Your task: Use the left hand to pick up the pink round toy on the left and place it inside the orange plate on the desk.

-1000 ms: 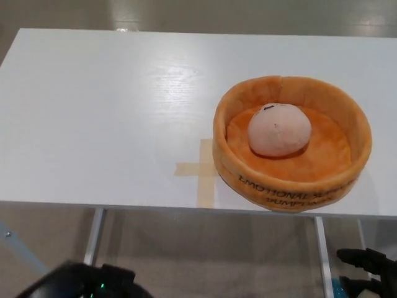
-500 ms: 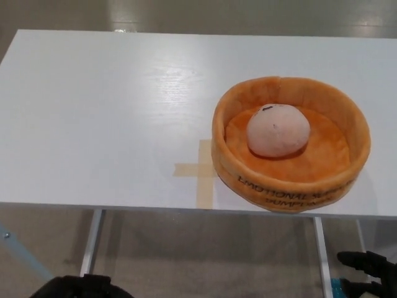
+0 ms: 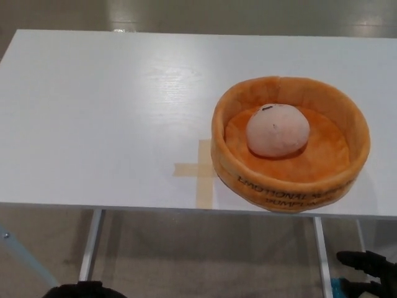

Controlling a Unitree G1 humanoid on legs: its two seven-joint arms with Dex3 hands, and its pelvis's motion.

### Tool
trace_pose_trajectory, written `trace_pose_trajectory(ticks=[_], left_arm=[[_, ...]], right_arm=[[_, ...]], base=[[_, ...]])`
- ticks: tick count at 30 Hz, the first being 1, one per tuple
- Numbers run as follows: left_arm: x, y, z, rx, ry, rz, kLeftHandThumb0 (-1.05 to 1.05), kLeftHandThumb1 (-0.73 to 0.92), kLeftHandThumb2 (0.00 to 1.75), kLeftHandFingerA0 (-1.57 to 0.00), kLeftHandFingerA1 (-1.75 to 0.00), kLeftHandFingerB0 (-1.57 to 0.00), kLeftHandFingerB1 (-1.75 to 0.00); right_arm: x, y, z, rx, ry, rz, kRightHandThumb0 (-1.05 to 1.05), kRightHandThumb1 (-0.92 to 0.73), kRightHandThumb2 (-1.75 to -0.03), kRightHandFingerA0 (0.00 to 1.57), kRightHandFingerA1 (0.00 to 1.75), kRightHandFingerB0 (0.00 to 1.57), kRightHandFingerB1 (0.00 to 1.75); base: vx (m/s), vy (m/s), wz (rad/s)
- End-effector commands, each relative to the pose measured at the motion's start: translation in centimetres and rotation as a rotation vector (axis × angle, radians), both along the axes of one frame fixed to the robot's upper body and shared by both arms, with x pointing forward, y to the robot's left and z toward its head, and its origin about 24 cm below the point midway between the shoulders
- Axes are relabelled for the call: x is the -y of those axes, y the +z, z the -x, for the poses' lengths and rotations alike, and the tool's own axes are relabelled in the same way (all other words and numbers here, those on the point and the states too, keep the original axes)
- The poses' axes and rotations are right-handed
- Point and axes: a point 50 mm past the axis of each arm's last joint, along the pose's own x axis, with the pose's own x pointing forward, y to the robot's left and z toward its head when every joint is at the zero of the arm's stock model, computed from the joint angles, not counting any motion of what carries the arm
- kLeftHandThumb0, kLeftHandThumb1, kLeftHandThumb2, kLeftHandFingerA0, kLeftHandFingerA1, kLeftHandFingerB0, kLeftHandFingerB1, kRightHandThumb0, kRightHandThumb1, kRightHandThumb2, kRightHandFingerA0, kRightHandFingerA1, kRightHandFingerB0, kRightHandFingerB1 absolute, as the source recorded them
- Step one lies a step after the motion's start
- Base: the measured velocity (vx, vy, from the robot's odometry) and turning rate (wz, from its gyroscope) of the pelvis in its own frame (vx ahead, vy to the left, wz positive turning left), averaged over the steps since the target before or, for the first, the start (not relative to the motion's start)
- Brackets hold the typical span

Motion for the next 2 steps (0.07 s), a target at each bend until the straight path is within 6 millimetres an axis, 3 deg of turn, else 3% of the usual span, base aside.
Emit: trace_pose_trajectory(ticks=[1,2], left_arm=[[-0.16,-0.24,0.28,0.056,0.067,-0.027,-0.15,0.75,0.62,-0.88,-0.55,-0.81,-0.53],[-0.16,-0.27,0.30,0.056,0.070,-0.023,-0.16,0.74,0.62,-0.89,-0.55,-0.81,-0.52]], right_arm=[[-0.06,-0.53,0.60,-0.030,-0.016,-0.013,-0.18,-0.69,-0.59,0.67,0.57,0.64,0.48],[-0.06,-0.55,0.61,-0.030,-0.020,-0.017,-0.18,-0.69,-0.59,0.66,0.58,0.64,0.48]], base=[[0.00,0.000,0.00],[0.00,0.000,0.00]])
